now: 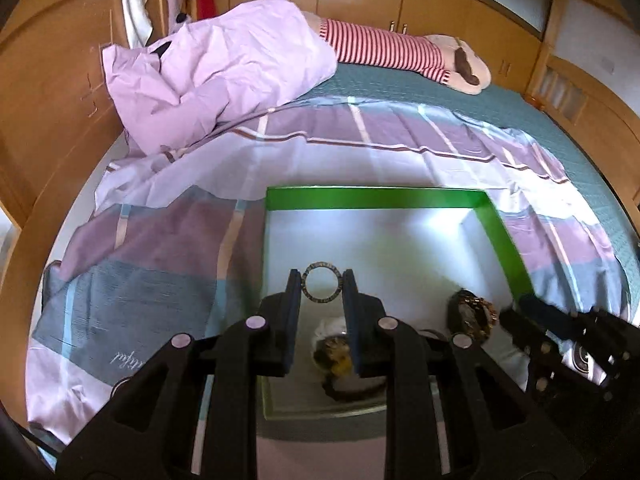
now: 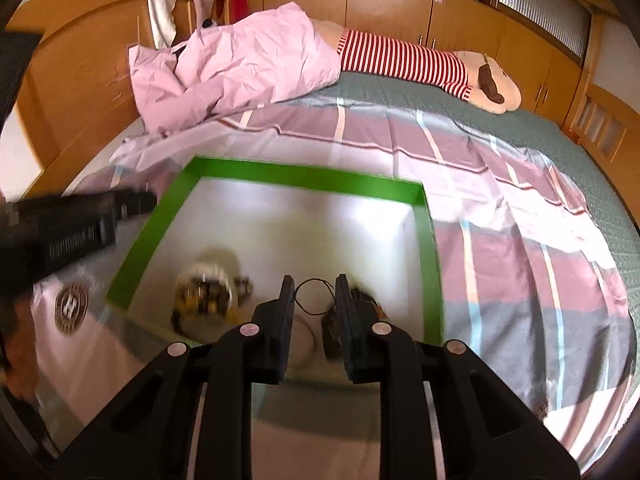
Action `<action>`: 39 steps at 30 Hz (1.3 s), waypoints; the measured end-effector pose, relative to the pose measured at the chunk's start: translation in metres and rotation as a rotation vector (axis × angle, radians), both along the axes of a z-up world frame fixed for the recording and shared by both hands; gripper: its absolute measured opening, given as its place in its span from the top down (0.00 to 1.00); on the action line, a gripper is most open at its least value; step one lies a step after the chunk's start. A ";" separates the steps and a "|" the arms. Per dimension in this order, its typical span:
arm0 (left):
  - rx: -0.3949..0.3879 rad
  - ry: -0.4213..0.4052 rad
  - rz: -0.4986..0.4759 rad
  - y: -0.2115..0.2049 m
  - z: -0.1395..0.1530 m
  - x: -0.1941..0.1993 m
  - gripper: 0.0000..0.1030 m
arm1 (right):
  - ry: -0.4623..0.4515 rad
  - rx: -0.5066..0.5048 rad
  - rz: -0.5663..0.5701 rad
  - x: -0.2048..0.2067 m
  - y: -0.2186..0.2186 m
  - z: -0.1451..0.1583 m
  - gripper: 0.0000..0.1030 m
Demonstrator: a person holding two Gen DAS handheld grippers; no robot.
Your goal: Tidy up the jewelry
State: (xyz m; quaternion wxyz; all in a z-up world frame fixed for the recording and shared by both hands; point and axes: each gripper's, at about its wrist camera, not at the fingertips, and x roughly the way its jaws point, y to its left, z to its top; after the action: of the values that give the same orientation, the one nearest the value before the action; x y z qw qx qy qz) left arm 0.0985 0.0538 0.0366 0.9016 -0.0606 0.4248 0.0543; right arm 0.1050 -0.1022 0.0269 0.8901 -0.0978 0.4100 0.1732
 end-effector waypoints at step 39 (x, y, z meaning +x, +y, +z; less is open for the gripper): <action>0.027 0.082 -0.010 -0.013 -0.027 0.000 0.26 | 0.011 -0.065 -0.218 0.005 -0.022 -0.022 0.23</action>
State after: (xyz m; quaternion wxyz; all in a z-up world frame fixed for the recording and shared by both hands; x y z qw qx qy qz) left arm 0.0981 0.0407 0.0093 0.8844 -0.0441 0.4609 0.0581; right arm 0.1103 -0.1237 0.0048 0.8978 -0.0807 0.4284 0.0624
